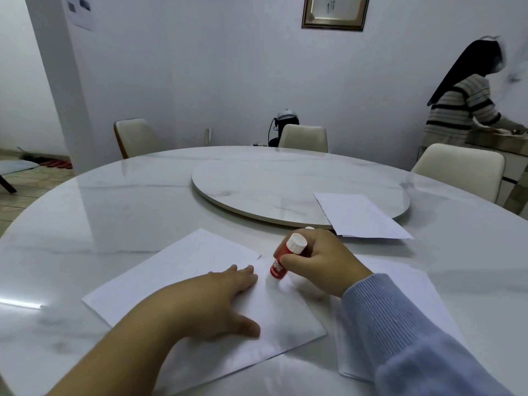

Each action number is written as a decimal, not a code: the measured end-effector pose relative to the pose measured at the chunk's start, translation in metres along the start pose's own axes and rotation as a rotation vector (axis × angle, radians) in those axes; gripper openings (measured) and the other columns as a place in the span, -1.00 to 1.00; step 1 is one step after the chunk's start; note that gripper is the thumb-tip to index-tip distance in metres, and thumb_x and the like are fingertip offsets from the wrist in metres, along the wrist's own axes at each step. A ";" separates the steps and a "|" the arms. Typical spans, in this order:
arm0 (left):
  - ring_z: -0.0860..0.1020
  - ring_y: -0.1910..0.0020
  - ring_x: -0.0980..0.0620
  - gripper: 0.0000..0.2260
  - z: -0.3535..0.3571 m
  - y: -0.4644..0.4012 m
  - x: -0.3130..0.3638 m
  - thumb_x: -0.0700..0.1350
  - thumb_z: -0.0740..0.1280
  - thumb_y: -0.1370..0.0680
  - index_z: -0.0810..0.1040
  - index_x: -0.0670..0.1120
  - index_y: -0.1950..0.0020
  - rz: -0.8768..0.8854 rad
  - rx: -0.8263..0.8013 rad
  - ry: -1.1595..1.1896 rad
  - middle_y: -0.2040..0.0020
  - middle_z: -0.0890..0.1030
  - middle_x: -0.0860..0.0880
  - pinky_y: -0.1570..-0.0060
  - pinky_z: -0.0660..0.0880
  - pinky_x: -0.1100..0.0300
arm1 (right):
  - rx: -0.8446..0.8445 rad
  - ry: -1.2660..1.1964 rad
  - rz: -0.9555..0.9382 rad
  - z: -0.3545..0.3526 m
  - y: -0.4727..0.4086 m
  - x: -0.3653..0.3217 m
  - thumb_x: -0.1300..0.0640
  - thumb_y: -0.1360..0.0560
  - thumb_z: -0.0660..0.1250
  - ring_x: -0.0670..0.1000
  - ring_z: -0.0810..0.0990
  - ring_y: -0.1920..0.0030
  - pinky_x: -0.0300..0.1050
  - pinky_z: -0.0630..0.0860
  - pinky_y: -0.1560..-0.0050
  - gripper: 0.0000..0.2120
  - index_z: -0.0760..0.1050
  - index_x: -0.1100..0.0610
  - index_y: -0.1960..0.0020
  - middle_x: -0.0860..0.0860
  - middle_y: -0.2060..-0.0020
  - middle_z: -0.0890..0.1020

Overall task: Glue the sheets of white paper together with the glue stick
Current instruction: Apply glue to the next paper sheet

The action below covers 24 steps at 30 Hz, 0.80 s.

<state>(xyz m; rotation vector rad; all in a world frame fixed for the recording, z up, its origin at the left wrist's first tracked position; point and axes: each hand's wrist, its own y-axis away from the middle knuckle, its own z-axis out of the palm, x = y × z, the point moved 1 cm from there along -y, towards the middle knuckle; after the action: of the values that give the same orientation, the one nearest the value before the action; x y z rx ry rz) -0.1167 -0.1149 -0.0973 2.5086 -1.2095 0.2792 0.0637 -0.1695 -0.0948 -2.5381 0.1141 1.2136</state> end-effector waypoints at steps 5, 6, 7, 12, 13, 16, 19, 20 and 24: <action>-0.04 -0.51 0.23 -0.26 0.000 0.000 0.000 0.19 0.32 -0.46 -0.03 0.18 -0.52 -0.001 -0.004 0.021 -0.53 -0.08 0.26 -0.41 -0.03 0.27 | -0.298 -0.061 0.083 -0.009 0.004 0.000 0.04 -0.10 0.30 0.05 0.51 0.36 -0.12 0.40 0.32 -0.65 0.58 0.31 0.30 0.09 0.41 0.67; -0.04 -0.51 0.24 -0.26 0.000 0.000 0.000 0.19 0.32 -0.46 -0.03 0.18 -0.52 0.003 -0.001 0.023 -0.53 -0.07 0.27 -0.41 -0.03 0.28 | -0.364 -0.068 0.101 -0.010 0.006 -0.001 0.07 -0.11 0.30 0.02 0.49 0.39 -0.16 0.37 0.35 -0.71 0.59 0.27 0.32 0.00 0.44 0.66; -0.04 -0.50 0.25 -0.26 0.001 -0.001 -0.001 0.19 0.32 -0.46 -0.02 0.18 -0.52 0.008 0.003 0.028 -0.53 -0.07 0.27 -0.41 -0.03 0.28 | -0.403 -0.104 0.100 -0.012 0.007 -0.002 0.09 -0.10 0.30 -0.01 0.47 0.42 -0.21 0.36 0.39 -0.75 0.60 0.23 0.33 -0.04 0.46 0.65; -0.03 -0.50 0.27 -0.26 0.002 -0.002 -0.001 0.18 0.34 -0.45 0.01 0.18 -0.52 0.016 0.021 0.052 -0.52 -0.05 0.30 -0.39 0.00 0.28 | 0.020 -0.778 -0.062 -0.034 0.003 0.008 0.16 -0.14 0.49 -0.02 0.60 0.39 -0.27 0.50 0.38 -0.81 0.69 0.14 0.25 0.06 0.38 0.67; -0.03 -0.49 0.28 -0.27 0.002 -0.002 -0.001 0.18 0.34 -0.45 0.02 0.18 -0.52 0.018 0.029 0.060 -0.52 -0.05 0.30 -0.39 0.02 0.27 | 0.130 -0.905 -0.065 -0.038 0.003 0.008 0.21 -0.20 0.50 -0.01 0.63 0.33 -0.26 0.55 0.33 -0.85 0.68 0.12 0.22 0.07 0.34 0.68; -0.03 -0.49 0.29 -0.26 0.003 -0.003 -0.003 0.17 0.36 -0.44 0.05 0.17 -0.51 0.030 0.047 0.066 -0.52 -0.03 0.31 -0.41 0.02 0.26 | 0.380 -1.078 -0.014 -0.050 0.000 0.003 0.36 -0.41 0.31 -0.01 0.62 0.22 -0.19 0.56 0.16 -0.80 0.56 0.12 0.05 0.08 0.21 0.71; -0.03 -0.49 0.29 -0.26 0.004 -0.005 -0.005 0.19 0.36 -0.43 0.06 0.18 -0.51 0.031 0.057 0.074 -0.51 -0.03 0.32 -0.42 0.02 0.24 | 0.531 -0.939 0.035 -0.063 -0.007 -0.006 0.24 -0.39 0.40 -0.11 0.58 0.12 -0.14 0.36 0.02 -0.68 0.55 0.06 -0.14 -0.03 0.04 0.71; -0.03 -0.49 0.30 -0.26 0.005 -0.005 -0.006 0.19 0.36 -0.43 0.06 0.18 -0.51 0.035 0.062 0.077 -0.51 -0.02 0.32 -0.42 0.01 0.25 | 0.553 -0.878 0.051 -0.066 -0.011 -0.009 0.22 -0.42 0.40 -0.15 0.58 0.10 -0.14 0.32 0.02 -0.67 0.55 0.08 -0.18 -0.05 0.01 0.71; -0.03 -0.49 0.29 -0.35 0.009 -0.004 -0.007 0.22 0.26 -0.48 0.07 0.18 -0.50 0.047 0.112 0.097 -0.51 0.00 0.32 -0.43 -0.01 0.25 | 0.578 -0.544 0.147 -0.065 -0.028 -0.005 0.23 -0.44 0.42 -0.13 0.61 0.08 -0.20 0.39 0.06 -0.71 0.56 0.13 -0.16 -0.04 0.05 0.70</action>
<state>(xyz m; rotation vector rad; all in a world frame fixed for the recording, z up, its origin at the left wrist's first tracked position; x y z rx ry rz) -0.1174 -0.1110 -0.1087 2.5303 -1.2473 0.4868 0.1151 -0.1646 -0.0459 -1.6781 0.4524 1.6007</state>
